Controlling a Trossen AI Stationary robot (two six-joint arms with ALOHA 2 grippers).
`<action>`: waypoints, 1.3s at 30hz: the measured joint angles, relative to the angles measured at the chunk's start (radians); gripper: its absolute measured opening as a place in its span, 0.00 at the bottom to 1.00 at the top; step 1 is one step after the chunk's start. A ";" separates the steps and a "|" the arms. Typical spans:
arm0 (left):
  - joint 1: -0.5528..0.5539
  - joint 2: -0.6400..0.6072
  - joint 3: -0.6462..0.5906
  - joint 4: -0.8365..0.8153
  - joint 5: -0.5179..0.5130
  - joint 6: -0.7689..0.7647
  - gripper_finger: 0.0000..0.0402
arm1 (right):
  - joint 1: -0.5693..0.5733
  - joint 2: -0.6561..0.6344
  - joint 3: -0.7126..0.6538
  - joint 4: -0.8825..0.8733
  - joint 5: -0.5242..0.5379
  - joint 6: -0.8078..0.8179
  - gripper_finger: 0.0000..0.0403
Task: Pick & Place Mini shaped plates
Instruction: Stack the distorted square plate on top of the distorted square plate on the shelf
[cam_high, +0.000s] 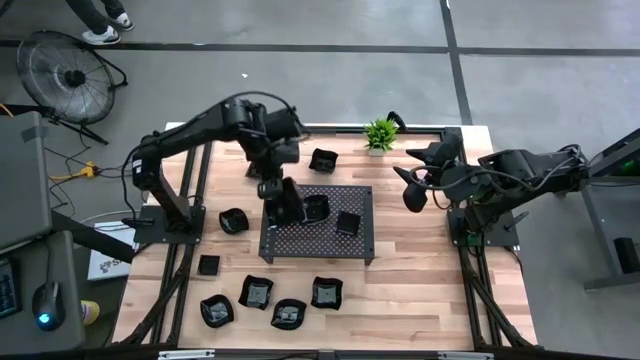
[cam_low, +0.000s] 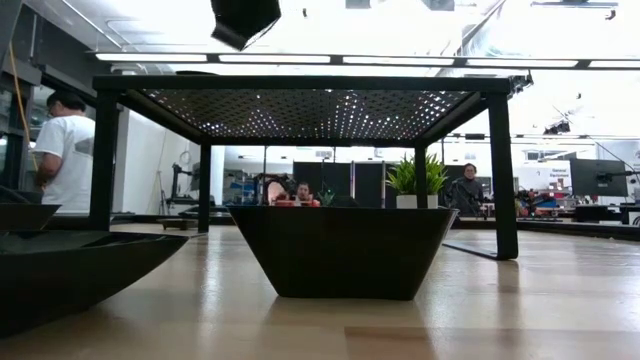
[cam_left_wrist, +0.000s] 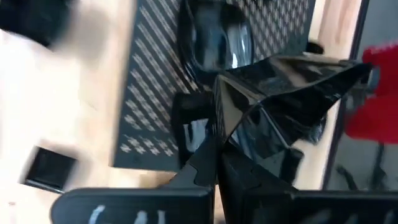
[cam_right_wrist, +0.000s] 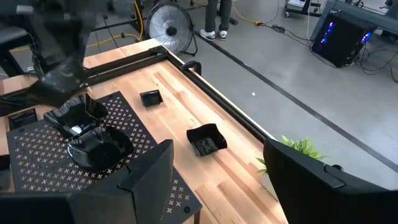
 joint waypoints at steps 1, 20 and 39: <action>-0.004 -0.006 -0.030 -0.001 0.012 -0.001 0.00 | 0.000 0.000 0.000 0.000 0.000 0.000 0.61; -0.003 -0.062 -0.197 -0.002 0.015 -0.027 0.00 | 0.000 0.000 0.000 0.000 0.000 -0.006 0.61; -0.003 -0.061 -0.197 -0.002 0.010 -0.076 0.00 | 0.000 0.000 0.000 0.001 0.000 -0.003 0.61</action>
